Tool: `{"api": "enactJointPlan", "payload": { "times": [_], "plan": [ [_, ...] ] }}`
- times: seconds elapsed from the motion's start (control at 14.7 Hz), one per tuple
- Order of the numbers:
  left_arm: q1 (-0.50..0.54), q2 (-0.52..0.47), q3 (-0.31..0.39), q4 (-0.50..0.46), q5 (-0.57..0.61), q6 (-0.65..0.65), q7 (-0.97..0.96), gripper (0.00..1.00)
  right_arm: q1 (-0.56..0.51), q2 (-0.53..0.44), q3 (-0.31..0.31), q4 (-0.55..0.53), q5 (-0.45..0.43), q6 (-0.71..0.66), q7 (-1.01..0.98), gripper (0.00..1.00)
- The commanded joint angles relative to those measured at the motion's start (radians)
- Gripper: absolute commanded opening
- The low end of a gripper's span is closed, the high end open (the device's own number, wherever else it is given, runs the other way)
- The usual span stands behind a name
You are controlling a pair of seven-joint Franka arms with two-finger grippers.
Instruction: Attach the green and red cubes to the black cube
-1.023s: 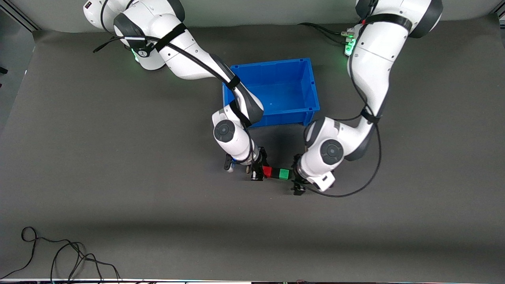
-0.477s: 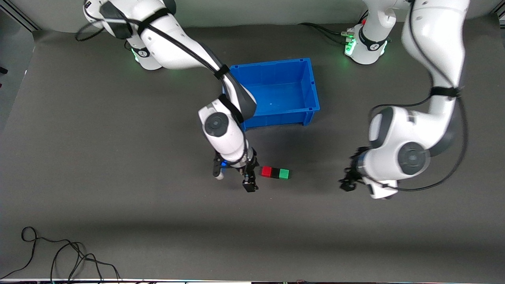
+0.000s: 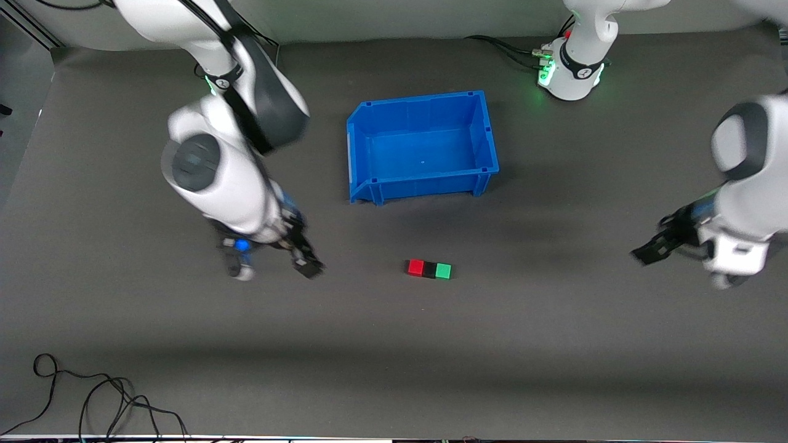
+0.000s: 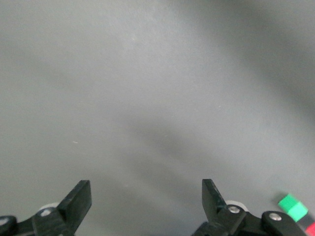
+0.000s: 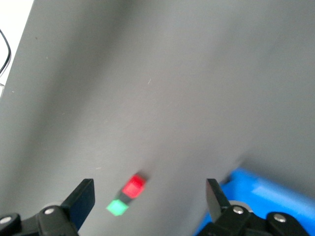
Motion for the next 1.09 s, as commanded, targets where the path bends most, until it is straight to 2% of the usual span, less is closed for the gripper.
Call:
{"api": "enactJointPlan", "payload": {
  "times": [0.0, 0.14, 0.2, 0.41, 0.55, 0.61, 0.75, 0.82, 1.02],
  "plan": [
    [0.017, -0.124, -0.009, -0.070, 0.043, -0.059, 0.192, 1.00, -0.007, -0.124, -0.014, -0.059, -0.099, -0.089, -0.200, 1.00],
    [0.032, -0.154, -0.010, -0.049, 0.047, -0.114, 0.292, 1.00, -0.067, -0.227, 0.004, -0.137, -0.129, -0.095, -0.347, 1.00],
    [0.031, -0.156, -0.012, -0.006, 0.045, -0.162, 0.354, 1.00, -0.121, -0.275, 0.029, -0.174, -0.131, -0.095, -0.440, 1.00],
    [0.023, -0.150, -0.013, 0.123, 0.039, -0.283, 0.620, 1.00, -0.334, -0.350, 0.170, -0.203, -0.168, -0.138, -0.703, 1.00],
    [0.025, -0.148, -0.012, 0.166, 0.027, -0.287, 0.652, 1.00, -0.469, -0.381, 0.254, -0.205, -0.191, -0.161, -0.853, 1.00],
    [0.022, -0.148, -0.012, 0.172, 0.028, -0.283, 0.649, 1.00, -0.513, -0.392, 0.265, -0.203, -0.191, -0.168, -0.953, 1.00],
    [0.015, -0.153, -0.012, 0.169, 0.031, -0.290, 0.646, 1.00, -0.546, -0.404, 0.239, -0.203, -0.191, -0.169, -1.143, 1.00],
    [0.015, -0.161, -0.012, 0.168, 0.031, -0.291, 0.653, 1.00, -0.546, -0.407, 0.201, -0.203, -0.186, -0.169, -1.220, 1.00],
    [0.017, -0.164, -0.012, 0.163, 0.037, -0.322, 0.664, 1.00, -0.545, -0.410, 0.129, -0.205, -0.171, -0.186, -1.342, 1.00]
  ]
}}
